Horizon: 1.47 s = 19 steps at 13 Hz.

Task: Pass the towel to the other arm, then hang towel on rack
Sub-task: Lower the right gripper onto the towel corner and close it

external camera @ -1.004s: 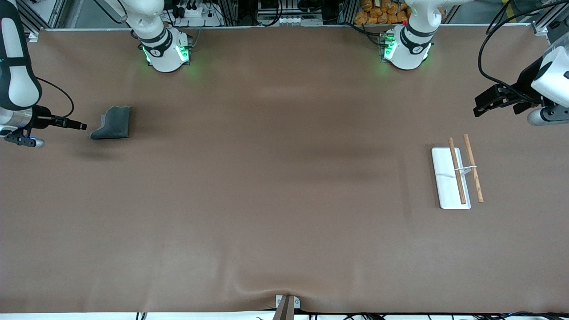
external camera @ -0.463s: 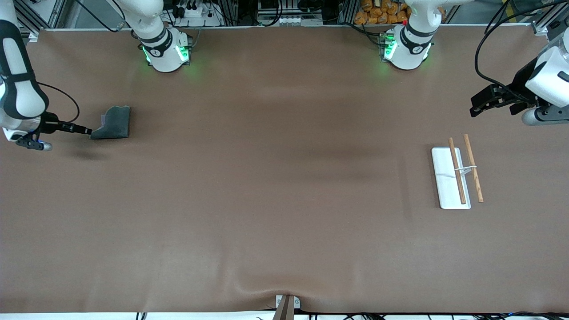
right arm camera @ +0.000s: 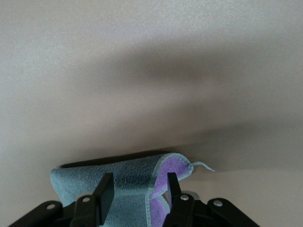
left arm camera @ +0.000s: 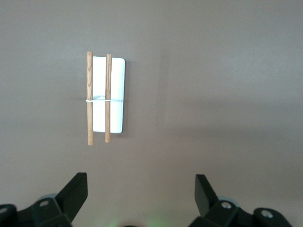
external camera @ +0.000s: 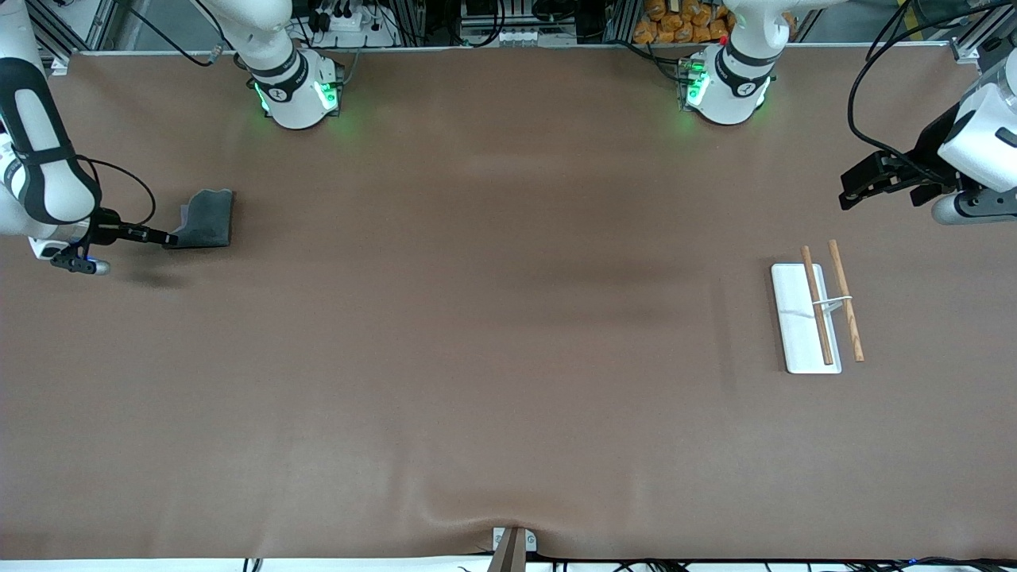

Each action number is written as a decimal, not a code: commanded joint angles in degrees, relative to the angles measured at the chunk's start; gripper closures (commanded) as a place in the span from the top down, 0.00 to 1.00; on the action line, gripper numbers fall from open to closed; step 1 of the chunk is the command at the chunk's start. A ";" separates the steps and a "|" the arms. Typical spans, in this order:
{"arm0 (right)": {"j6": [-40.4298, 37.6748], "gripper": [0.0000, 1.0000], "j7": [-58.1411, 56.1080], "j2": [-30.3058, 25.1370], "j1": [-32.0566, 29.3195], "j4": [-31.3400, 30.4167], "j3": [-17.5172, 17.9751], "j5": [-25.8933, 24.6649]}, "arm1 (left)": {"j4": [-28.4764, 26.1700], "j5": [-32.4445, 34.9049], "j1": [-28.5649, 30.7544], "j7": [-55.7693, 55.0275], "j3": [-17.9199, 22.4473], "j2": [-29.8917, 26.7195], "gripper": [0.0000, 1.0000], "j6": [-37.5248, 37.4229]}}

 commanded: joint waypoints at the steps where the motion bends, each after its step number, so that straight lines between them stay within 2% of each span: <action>1: 1.04 0.50 -1.48 0.85 -1.25 -0.10 0.85 1.87 | -0.69 0.41 -0.03 -0.02 -0.20 -0.14 1.00 0.60; 2: 1.57 0.48 -1.48 1.12 -1.34 -0.10 0.85 1.87 | -0.87 0.41 0.06 -0.03 -0.20 -0.14 1.00 0.60; 4: 1.58 0.34 -1.48 1.12 -1.25 -0.01 0.85 1.87 | -1.13 0.41 0.15 -0.03 -0.20 -0.14 1.00 0.60; 6: 1.58 0.07 -1.66 1.12 -1.25 0.08 0.93 2.05 | -1.31 0.41 0.15 -0.03 -0.20 -0.14 1.00 0.60; 7: 1.58 0.00 -1.66 1.12 -1.16 0.42 0.93 2.05 | -1.31 0.41 0.15 -0.03 -0.20 -0.14 1.00 0.60; 9: 1.14 0.00 -1.31 0.86 -0.55 1.04 1.02 2.05 | -1.66 0.41 0.32 -0.03 -0.20 -0.32 1.00 0.51; 10: -1.04 0.00 -0.79 0.77 -0.11 3.22 1.20 2.05 | -1.66 0.41 0.32 0.06 -0.20 -0.32 1.00 0.51; 13: -14.20 0.00 4.12 0.59 1.64 10.95 1.37 1.96 | -1.66 0.41 0.32 0.15 -0.20 -0.32 1.00 0.51; 16: -22.39 0.00 8.69 -0.54 3.75 14.04 1.64 1.96 | -1.66 0.41 0.41 0.24 -0.20 -0.32 1.00 0.51; 19: -32.05 0.00 21.15 -3.97 4.90 17.73 5.84 1.96 | -1.66 0.41 0.50 0.33 -0.20 -0.41 1.00 0.51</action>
